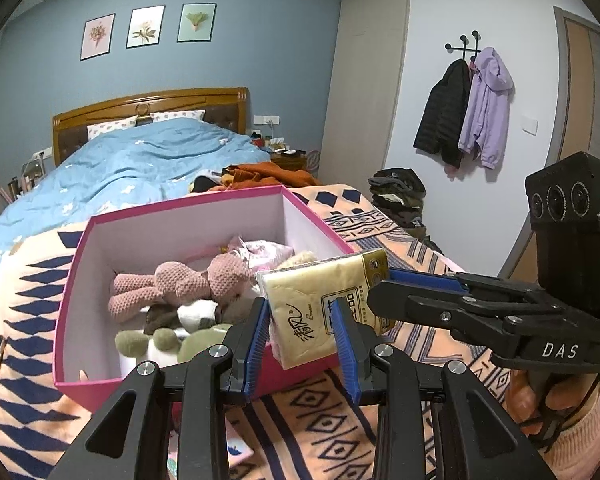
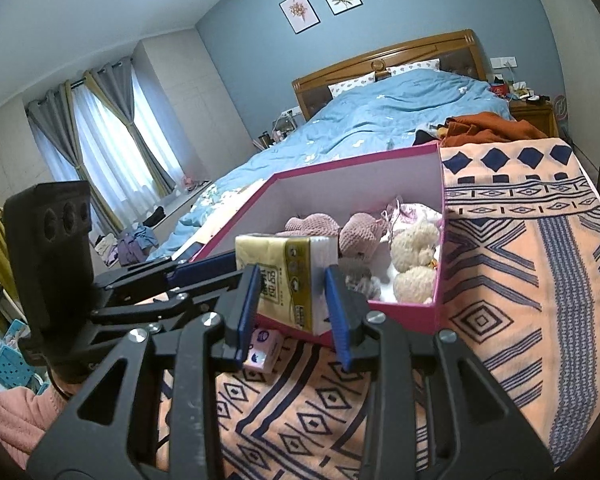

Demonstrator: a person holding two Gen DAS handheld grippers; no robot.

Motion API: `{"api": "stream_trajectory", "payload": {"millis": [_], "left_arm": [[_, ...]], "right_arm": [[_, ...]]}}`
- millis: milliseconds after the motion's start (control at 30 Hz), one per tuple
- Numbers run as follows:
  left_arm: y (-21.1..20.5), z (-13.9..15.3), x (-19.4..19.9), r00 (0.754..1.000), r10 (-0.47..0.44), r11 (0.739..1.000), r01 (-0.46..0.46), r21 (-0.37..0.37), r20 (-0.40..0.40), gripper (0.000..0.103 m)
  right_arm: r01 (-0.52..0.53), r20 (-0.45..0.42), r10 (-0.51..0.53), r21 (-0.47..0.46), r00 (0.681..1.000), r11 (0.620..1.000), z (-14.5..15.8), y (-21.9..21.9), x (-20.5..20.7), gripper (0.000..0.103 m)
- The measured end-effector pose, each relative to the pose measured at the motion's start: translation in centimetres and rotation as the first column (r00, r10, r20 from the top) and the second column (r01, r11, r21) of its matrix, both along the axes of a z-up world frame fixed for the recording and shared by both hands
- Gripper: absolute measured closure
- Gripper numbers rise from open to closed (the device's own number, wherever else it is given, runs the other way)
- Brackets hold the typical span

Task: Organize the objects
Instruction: 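Lift the cream tissue pack with the right gripper and carry it over the box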

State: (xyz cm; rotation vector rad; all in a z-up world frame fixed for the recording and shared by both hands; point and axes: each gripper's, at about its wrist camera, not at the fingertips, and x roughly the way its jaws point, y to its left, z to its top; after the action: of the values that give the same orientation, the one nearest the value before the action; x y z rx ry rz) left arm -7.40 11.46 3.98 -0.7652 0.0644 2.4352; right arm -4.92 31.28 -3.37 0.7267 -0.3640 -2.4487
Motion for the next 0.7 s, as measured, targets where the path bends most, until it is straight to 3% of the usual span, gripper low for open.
{"api": "stream_trajectory", "payload": {"millis": [700], "left_arm": [[1.4,-0.7,-5.0,0.998,0.017,1.0,-0.016,-0.015,0.055,0.07]], "right_arm": [[0.031,0.039,-0.03,-0.041,0.999,0.999,-0.3,1.4,-4.4,0.066]]}}
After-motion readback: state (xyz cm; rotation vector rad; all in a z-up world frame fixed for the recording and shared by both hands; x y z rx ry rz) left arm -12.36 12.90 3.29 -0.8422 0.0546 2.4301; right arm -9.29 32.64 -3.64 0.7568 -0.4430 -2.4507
